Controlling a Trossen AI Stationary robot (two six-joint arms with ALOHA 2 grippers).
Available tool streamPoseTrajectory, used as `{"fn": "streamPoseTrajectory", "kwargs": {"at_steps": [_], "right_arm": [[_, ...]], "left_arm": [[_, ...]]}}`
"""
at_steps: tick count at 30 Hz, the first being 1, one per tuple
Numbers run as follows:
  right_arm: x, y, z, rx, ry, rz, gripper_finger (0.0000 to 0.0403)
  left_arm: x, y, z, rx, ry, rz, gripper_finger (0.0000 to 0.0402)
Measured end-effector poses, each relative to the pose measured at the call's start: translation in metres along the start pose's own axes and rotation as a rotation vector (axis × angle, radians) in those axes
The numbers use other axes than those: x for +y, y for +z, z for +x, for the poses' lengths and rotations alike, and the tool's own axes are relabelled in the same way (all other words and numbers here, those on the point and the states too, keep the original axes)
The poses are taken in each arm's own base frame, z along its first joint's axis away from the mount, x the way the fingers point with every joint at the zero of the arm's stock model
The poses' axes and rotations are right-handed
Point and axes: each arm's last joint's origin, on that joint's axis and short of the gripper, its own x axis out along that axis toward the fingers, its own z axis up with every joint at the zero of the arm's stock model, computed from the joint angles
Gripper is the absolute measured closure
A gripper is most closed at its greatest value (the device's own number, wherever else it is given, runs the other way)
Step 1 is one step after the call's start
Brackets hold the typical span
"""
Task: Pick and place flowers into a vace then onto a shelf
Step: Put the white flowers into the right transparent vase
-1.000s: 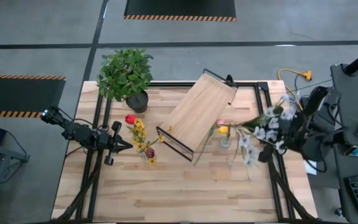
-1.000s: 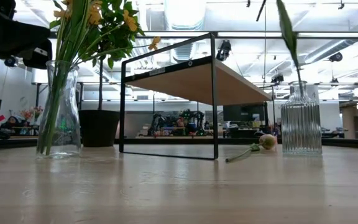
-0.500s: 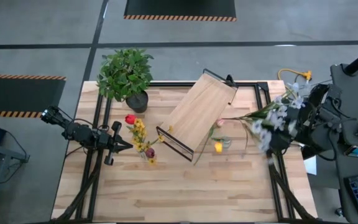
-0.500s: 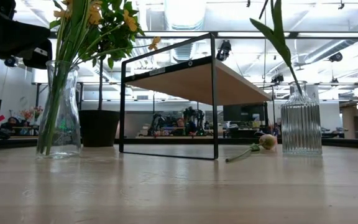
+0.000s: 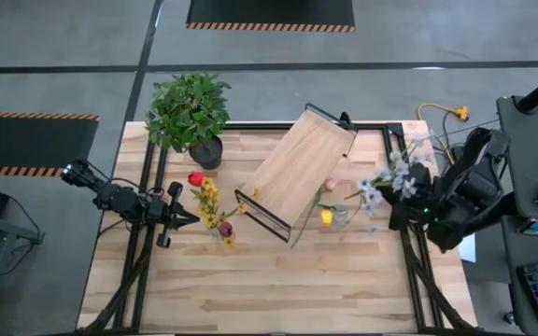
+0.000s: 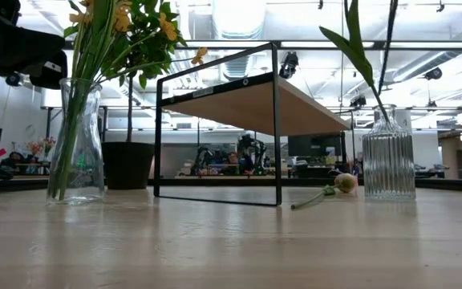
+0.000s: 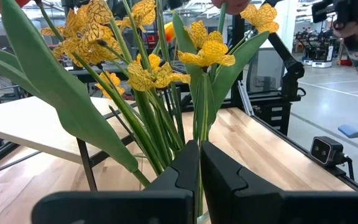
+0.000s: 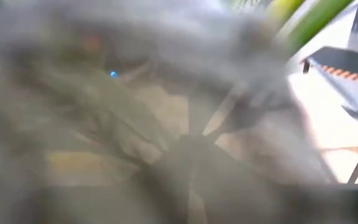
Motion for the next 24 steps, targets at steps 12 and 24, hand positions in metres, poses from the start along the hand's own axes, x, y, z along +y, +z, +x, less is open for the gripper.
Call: {"fn": "streamPoseTrajectory", "kwargs": {"at_steps": [12, 24], "right_arm": [[0.002, -0.014, 0.005, 0.034, 0.005, 0.050, 0.0390], [0.007, -0.009, 0.004, 0.011, 0.014, 0.029, 0.0390]], "left_arm": [[0.000, 0.000, 0.000, 0.000, -0.001, 0.000, 0.0401], [0.000, 0.000, 0.000, 0.000, 0.000, 0.000, 0.0401]]}}
